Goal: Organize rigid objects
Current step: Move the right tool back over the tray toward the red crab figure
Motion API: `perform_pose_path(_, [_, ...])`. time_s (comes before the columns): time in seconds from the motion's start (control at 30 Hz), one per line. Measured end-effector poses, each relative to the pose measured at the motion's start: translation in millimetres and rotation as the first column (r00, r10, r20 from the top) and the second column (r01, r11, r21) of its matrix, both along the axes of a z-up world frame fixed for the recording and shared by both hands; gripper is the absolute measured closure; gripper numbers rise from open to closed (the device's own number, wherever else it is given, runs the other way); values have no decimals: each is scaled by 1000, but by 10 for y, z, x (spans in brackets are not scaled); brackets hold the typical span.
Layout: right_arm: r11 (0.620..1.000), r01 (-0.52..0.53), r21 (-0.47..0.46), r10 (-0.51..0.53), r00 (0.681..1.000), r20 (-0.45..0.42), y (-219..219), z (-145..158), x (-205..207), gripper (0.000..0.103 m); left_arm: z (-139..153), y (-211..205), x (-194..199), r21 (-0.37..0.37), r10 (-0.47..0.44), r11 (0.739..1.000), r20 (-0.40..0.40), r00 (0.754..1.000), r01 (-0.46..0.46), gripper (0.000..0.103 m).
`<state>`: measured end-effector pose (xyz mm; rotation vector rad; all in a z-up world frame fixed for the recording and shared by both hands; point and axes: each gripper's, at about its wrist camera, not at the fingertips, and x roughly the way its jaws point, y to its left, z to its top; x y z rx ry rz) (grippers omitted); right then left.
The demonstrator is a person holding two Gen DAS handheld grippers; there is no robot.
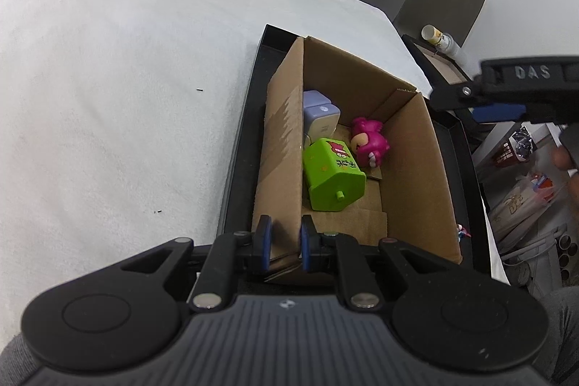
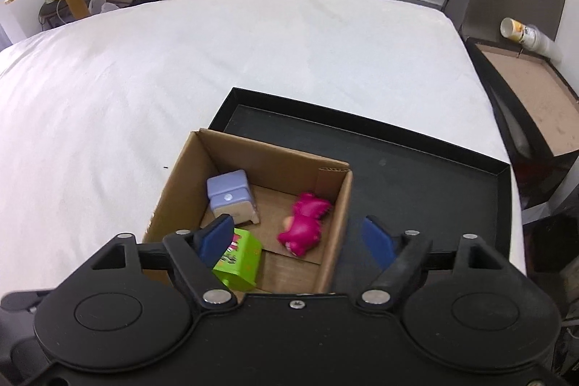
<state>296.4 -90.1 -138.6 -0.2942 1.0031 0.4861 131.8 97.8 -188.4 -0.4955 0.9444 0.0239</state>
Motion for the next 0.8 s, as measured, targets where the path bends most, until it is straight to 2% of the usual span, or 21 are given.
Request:
perform_pose_path(0.37, [994,60,92,-57,998,-27,-489,-1,-15,24,2,-37,28,20,-2,1000,-8,1000,2,88])
perform_pose_path(0.53, [990,79,114,-77,997,-25,-681,-8,-25,16,6,-63,37,36,-2,999,-8,1000,2,88])
perform_pose_path(0.8, [980,132,146,-124,990,-61,-999,-89,-20,12,19,-93,45,58,6,998,-16,1000,-5,88])
